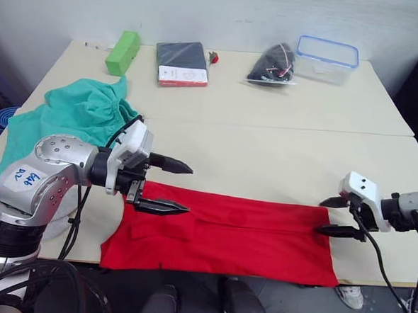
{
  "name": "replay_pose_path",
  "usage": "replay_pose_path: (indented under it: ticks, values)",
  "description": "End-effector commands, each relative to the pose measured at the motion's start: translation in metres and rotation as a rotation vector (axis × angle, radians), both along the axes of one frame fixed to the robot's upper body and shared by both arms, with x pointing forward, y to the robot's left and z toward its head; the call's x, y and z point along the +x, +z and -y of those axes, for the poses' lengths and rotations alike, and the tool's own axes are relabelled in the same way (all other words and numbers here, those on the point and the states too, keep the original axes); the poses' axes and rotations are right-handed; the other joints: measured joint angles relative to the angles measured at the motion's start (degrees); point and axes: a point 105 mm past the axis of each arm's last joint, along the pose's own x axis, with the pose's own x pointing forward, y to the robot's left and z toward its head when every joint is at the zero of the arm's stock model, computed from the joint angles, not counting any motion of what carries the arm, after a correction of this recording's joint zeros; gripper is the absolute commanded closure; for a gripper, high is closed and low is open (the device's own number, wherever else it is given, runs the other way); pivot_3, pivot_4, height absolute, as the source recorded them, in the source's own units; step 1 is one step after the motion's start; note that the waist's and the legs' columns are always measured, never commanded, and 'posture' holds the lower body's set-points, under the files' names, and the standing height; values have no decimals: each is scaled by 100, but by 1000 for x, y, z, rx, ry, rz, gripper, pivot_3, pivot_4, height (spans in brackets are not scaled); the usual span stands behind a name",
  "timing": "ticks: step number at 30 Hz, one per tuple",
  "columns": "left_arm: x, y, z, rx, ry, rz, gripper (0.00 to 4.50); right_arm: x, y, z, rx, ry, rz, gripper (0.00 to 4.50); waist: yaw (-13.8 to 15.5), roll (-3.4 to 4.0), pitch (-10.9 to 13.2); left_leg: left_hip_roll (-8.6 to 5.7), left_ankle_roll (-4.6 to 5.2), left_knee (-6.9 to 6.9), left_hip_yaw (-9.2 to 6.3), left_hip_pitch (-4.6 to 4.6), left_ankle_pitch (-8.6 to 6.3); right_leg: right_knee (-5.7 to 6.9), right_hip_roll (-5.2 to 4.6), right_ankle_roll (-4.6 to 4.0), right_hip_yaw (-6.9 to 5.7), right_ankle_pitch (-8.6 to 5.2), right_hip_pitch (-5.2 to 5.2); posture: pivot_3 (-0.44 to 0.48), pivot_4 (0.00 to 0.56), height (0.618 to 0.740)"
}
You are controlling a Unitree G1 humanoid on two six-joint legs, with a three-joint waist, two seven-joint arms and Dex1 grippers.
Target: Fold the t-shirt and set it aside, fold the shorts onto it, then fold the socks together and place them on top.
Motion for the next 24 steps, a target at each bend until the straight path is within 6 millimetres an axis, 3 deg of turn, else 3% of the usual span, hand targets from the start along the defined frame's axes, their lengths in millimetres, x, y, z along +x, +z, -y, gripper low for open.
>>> replay_pose_path:
  ticks: [1,5,14,21,24]
  values:
    - [0,1,3,15,0,54,3,4,-5,-10,7,19,7,179,-8,-1,0,0,0,1,1,0,0,1,0,0,-1,0,0,0,150,740]
    - [1,0,2,25,5,67,0,6,-11,-14,-1,24,7,1195,-27,-8,2,0,0,10,3,2,0,10,1,1,0,1,1,0,150,740]
    - [8,1,0,37,24,90,0,14,-3,-22,-10,67,35,4452,-13,-8,2,0,-1,13,2,2,0,13,1,0,-1,1,1,0,150,740]
    - [11,-5,-3,53,43,96,0,43,20,-38,-65,157,150,4452,-38,0,7,-1,-1,23,6,2,1,23,2,0,-5,1,0,0,150,740]
    - [13,-12,-7,76,62,96,0,67,35,-47,-125,205,218,4452,-58,5,11,-3,-1,23,7,1,1,22,1,0,-11,1,-2,0,150,740]
